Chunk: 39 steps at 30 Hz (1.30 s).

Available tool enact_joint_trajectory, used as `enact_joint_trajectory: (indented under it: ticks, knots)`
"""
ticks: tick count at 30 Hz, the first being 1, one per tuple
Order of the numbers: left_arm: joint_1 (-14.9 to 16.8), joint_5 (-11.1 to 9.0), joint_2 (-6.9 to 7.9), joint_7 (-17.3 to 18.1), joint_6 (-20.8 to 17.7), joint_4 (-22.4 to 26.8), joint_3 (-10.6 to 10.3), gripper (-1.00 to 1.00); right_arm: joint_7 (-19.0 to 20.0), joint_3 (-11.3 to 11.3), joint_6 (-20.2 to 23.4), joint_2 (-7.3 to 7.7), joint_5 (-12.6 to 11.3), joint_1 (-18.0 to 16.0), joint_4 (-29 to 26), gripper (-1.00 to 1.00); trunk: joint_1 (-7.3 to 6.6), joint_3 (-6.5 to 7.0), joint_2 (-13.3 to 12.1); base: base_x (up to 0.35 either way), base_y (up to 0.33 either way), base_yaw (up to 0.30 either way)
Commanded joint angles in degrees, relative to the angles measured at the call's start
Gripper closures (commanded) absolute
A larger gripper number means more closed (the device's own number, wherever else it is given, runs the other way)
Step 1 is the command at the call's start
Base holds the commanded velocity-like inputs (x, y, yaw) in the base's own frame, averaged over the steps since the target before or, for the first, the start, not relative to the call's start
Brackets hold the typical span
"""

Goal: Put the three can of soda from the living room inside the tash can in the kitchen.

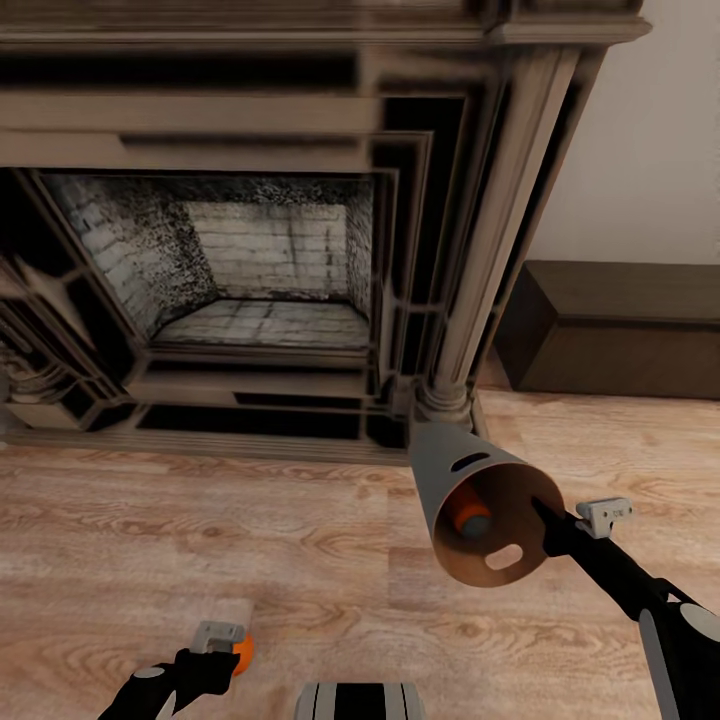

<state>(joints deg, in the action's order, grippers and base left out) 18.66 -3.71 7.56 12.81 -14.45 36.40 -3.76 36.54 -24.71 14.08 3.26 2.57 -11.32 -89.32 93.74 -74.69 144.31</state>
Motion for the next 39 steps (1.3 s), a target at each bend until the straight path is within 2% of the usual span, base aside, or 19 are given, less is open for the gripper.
enact_joint_trajectory:
  ticks: [1,13,15,17,19,20,25,29,30,31,33,35,38,39]
  knots:
    - [0.0,0.1,-0.01,0.0,0.0,0.0,0.0,1.0,0.3,0.0,0.2,-0.01,-0.7,0.0,-0.1,1.0,-0.03,0.23,0.0,0.0,0.0,0.0]
    - [0.0,-0.3,0.0,0.6,-0.3,0.1,0.0,1.0,0.3,0.2,0.4,-0.01,-0.7,0.0,-0.1,1.0,-0.34,2.89,-0.2,0.0,0.0,0.0]
    - [0.0,-0.5,0.0,0.9,-0.6,0.6,0.0,1.0,0.3,1.3,1.1,-0.01,-0.6,0.0,-0.1,1.0,-0.39,3.34,-0.2,0.0,0.0,0.0]
    - [0.0,-0.7,0.0,1.6,-1.3,1.9,0.0,1.0,0.3,3.0,3.7,0.01,-0.4,0.0,-0.1,1.0,-0.44,3.78,-0.2,0.0,0.0,0.0]
    - [0.0,-0.8,0.0,2.6,-4.3,5.6,0.1,1.0,0.2,4.3,8.2,0.07,-0.2,0.0,-0.1,1.0,-0.49,4.22,-0.3,0.0,0.0,0.0]
    - [0.0,-0.8,0.0,2.8,-5.3,6.8,0.1,1.0,0.2,4.5,9.1,0.14,-0.2,0.0,-0.1,1.0,-0.52,4.44,-0.3,0.0,0.0,0.0]
    - [-0.1,-0.9,0.21,4.3,-14.6,18.9,0.3,1.0,0.2,5.2,14.7,0.75,0.2,-0.1,-0.1,1.0,-0.65,5.55,-0.3,0.0,0.0,0.0]
    - [-0.1,-0.9,0.4,5.9,-19.3,24.4,0.4,1.0,0.3,5.3,18.6,0.93,0.3,-0.3,-0.8,1.0,-0.75,6.44,-0.4,0.0,0.0,0.0]
    - [-0.1,-0.9,0.56,8.0,-22.2,27.1,0.4,1.0,0.3,5.6,20.7,1.05,0.3,-0.4,-1.1,1.0,-0.78,6.66,-0.4,0.0,0.0,0.0]
    - [-0.1,-0.9,0.6,8.8,-23.2,28.1,0.4,1.0,0.3,5.9,21.5,1.12,0.4,-0.5,-1.1,1.0,-0.8,6.88,-0.4,0.0,0.0,0.0]
    - [-0.1,-0.9,0.7,11.4,-26.3,31.3,0.4,1.0,0.4,6.6,25.1,2.14,1.0,-0.7,-1.2,1.0,-0.85,7.32,-0.4,0.0,0.0,0.0]
    - [-0.1,-0.9,0.77,15.4,-30.6,36.4,0.6,1.0,0.4,7.5,32.1,4.7,3.0,-1.0,-1.3,1.0,-0.91,7.77,-0.5,0.0,0.0,0.0]
    - [-0.1,-0.9,0.83,18.7,-34.7,41.3,0.6,1.0,0.4,9.3,38.0,6.22,4.1,-2.5,-1.1,1.0,-0.98,8.43,-0.5,0.0,0.0,0.0]
    - [-0.2,-0.9,0.85,20.2,-36.6,43.6,0.7,1.0,0.4,10.5,40.7,6.69,4.5,-3.6,-1.0,1.0,-1.01,8.65,-0.5,0.0,0.0,0.0]
